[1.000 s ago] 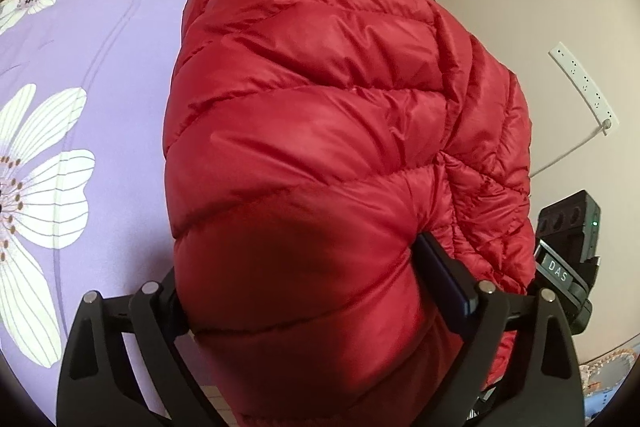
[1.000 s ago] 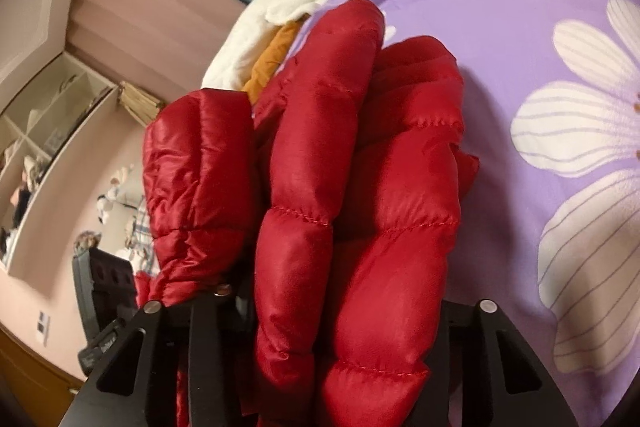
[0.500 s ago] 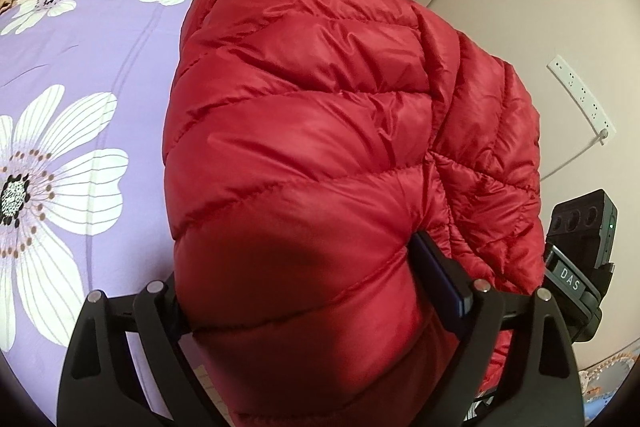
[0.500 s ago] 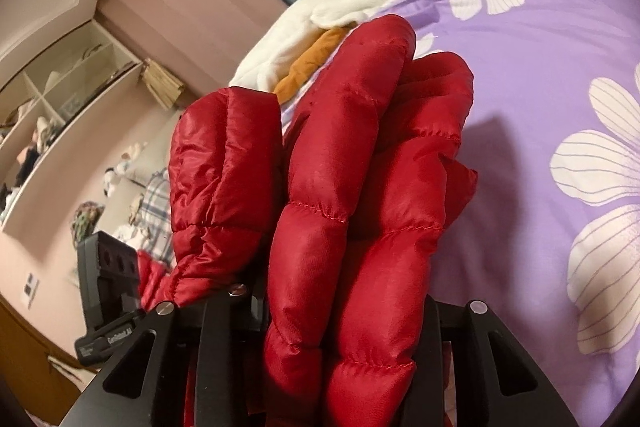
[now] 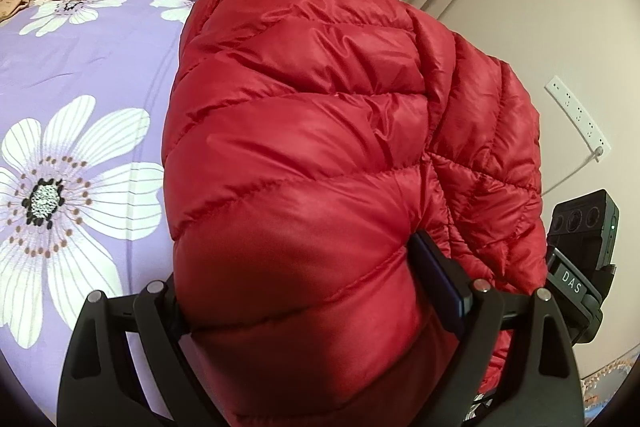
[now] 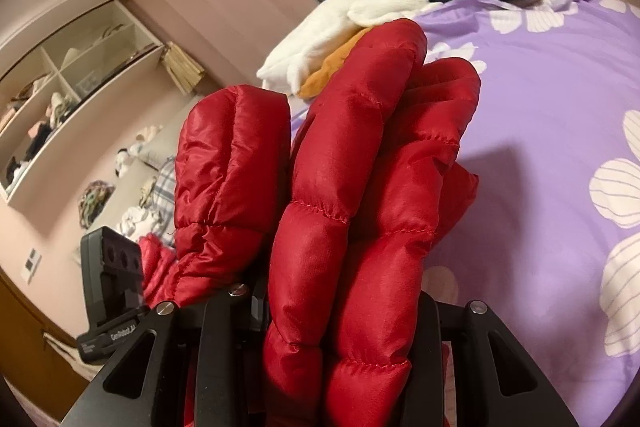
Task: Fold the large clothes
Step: 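Hold the lifted jacket bundle steady with both tools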
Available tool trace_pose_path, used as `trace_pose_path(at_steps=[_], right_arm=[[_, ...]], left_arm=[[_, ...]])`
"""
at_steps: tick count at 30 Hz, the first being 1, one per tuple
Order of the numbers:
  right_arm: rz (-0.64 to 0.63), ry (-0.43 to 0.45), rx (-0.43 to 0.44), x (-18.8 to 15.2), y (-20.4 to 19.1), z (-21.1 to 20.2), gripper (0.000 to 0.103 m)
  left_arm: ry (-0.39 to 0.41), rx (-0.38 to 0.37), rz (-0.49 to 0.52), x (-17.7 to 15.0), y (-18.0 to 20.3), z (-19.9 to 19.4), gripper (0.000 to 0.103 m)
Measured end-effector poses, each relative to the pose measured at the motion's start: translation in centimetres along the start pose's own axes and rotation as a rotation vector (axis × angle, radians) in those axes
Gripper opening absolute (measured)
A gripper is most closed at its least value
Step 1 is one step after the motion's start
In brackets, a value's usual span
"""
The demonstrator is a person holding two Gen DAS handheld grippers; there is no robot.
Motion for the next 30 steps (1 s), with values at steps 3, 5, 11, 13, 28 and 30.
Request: trace_pose_path(at_steps=[3,5,11,13,28,30], right_arm=[[-0.014,-0.002,0.007,0.3,-0.5,0.5,0.038],[-0.022,-0.006,0.013,0.5,-0.8,0.8,0.038],[-0.04,-0.02,0.033,1.1,-1.0,1.9,0.038],[-0.046,-0.025,0.037,1.2,-1.3,2.2,0.038],[-0.065,-0.054,0.066,1.8,-2.5,4.2,0.038],[-0.068,-0.057,0.07,1.9,-2.7,4.5,0.038]], left_arm=[[0.01,0.004,-0.006,0.3,-0.2,0.1,0.092],[0.017,0.006,-0.011,0.3,-0.1,0.1,0.092],[0.032,0.012,-0.027,-0.1,0.0,-0.2,0.092],[0.033,0.014,-0.032,0.3,-0.3,0.0,0.092],[0.046,0.047,-0.053,-0.1,0.1,-0.9,0.092],[0.049,0.05,-0.056,-0.2,0.1,-1.0,0.092]])
Point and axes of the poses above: each gripper's, at about its wrist camera, not at the fingertips, and z roughly the way its jaws point, y to its right, x to its top, the point moved 6 cm from there along z, roughly the way its jaws point, and after that the axes turned 3 degrees about -z, right-handed, at the moved point
